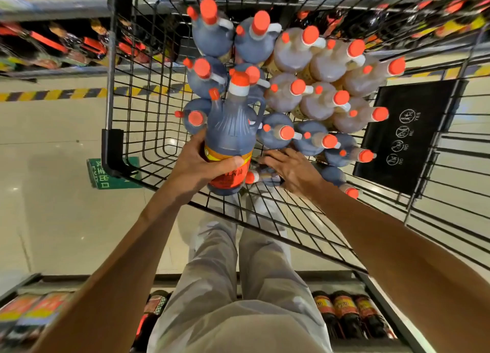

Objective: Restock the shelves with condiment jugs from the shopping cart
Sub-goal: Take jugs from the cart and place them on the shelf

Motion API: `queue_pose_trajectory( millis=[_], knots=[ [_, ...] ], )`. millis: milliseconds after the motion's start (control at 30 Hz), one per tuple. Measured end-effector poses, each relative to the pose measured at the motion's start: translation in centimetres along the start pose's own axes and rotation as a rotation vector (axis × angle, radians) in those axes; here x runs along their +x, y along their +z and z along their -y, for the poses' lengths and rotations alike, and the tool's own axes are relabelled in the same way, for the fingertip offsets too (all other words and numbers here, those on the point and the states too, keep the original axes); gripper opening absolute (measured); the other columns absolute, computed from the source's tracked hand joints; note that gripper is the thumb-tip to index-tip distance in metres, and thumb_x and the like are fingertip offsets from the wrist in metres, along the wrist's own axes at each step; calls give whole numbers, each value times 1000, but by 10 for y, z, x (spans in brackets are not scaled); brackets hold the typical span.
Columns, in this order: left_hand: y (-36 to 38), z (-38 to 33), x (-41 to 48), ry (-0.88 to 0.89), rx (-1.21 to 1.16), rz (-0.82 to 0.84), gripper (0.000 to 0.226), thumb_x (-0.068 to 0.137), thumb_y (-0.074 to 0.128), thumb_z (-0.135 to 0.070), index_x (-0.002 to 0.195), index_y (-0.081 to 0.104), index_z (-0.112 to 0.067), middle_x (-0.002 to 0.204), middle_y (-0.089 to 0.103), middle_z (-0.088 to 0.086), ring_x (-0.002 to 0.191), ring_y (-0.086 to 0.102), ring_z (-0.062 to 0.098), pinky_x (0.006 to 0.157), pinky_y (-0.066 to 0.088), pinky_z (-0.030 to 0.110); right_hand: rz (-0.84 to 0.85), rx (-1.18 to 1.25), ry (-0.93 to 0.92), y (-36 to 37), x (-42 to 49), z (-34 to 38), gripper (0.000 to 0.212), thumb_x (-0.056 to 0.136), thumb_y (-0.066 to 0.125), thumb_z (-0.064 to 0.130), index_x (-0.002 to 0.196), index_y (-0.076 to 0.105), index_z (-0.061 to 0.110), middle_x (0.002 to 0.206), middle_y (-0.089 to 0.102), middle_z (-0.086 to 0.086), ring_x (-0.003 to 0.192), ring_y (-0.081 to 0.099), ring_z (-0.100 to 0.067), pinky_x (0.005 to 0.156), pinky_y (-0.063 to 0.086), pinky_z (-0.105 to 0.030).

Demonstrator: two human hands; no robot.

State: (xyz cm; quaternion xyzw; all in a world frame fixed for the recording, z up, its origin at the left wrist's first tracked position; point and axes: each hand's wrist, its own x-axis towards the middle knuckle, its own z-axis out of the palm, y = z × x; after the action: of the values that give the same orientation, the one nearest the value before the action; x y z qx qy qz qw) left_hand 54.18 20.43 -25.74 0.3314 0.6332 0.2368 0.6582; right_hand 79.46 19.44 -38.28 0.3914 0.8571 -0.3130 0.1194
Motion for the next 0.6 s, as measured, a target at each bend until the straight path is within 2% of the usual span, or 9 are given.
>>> queue_pose_trajectory(
  millis=[100, 200, 267, 333, 400, 467, 533, 567, 600],
  knots=[
    [1, -3, -3, -8, 3, -35, 72, 60, 87, -37, 127, 60, -26, 115, 73, -5, 105, 70, 12, 85, 56, 27, -88, 159, -50, -13, -18, 4, 80, 63, 89, 18, 136, 55, 22, 138, 59, -3, 111, 62, -34, 93, 52, -41],
    [-1, -6, -8, -19, 0, -63, 70, 61, 88, -39, 125, 61, -28, 114, 73, -5, 104, 70, 13, 90, 57, 37, -189, 394, 57, -31, -37, 15, 79, 60, 87, 20, 133, 57, 23, 136, 59, 1, 117, 60, -27, 97, 49, -47],
    [-2, -12, -14, -36, -16, -83, 72, 58, 89, -41, 124, 62, -30, 112, 74, -4, 103, 71, 15, 90, 57, 42, -256, 653, 166, -51, -48, 23, 78, 61, 90, 22, 132, 59, 23, 133, 61, 4, 122, 58, -21, 102, 48, -48],
    [-1, -20, -22, -47, -38, -107, 77, 54, 89, -44, 124, 62, -28, 111, 74, -2, 102, 71, 19, 89, 58, 46, -337, 995, 261, -74, -64, 29, 81, 57, 95, 19, 129, 59, 26, 130, 63, 14, 122, 59, -11, 103, 50, -38],
    [1, -33, -32, -55, -54, -120, 80, 51, 89, -47, 123, 63, -26, 111, 75, 0, 101, 72, 23, 89, 58, 50, -399, 1220, 372, -97, -81, 34, 87, 52, 98, 19, 128, 58, 32, 130, 64, 14, 119, 61, -6, 99, 52, -30],
    [3, -48, -44, -48, -79, -113, 80, 50, 91, -48, 121, 64, -24, 110, 75, 2, 100, 72, 25, 89, 58, 51, -444, 1368, 440, -118, -94, 38, 89, 51, 100, 15, 128, 58, 28, 126, 67, 5, 116, 64, -9, 97, 56, -34],
    [7, -64, -55, -43, -122, -116, 85, 43, 95, -52, 118, 65, -25, 110, 75, 3, 99, 73, 25, 85, 58, 47, -524, 1527, 467, -139, -104, 45, 73, 58, 95, -3, 118, 60, 19, 112, 71, 1, 102, 69, -14, 81, 61, -29],
    [9, -72, -60, -43, -151, -127, 86, 40, 96, -51, 116, 65, -25, 110, 75, 5, 99, 73, 26, 83, 59, 45, -557, 1601, 472, -150, -109, 50, 69, 56, 95, -1, 114, 62, 16, 107, 73, -3, 96, 71, -19, 73, 61, -29],
    [10, -81, -65, -40, -175, -135, 87, 39, 96, -49, 116, 64, -24, 111, 75, 7, 100, 72, 27, 82, 58, 44, -576, 1668, 470, -156, -112, 54, 74, 49, 100, 8, 113, 63, 11, 104, 74, -8, 91, 73, -23, 69, 61, -30]
  ],
)
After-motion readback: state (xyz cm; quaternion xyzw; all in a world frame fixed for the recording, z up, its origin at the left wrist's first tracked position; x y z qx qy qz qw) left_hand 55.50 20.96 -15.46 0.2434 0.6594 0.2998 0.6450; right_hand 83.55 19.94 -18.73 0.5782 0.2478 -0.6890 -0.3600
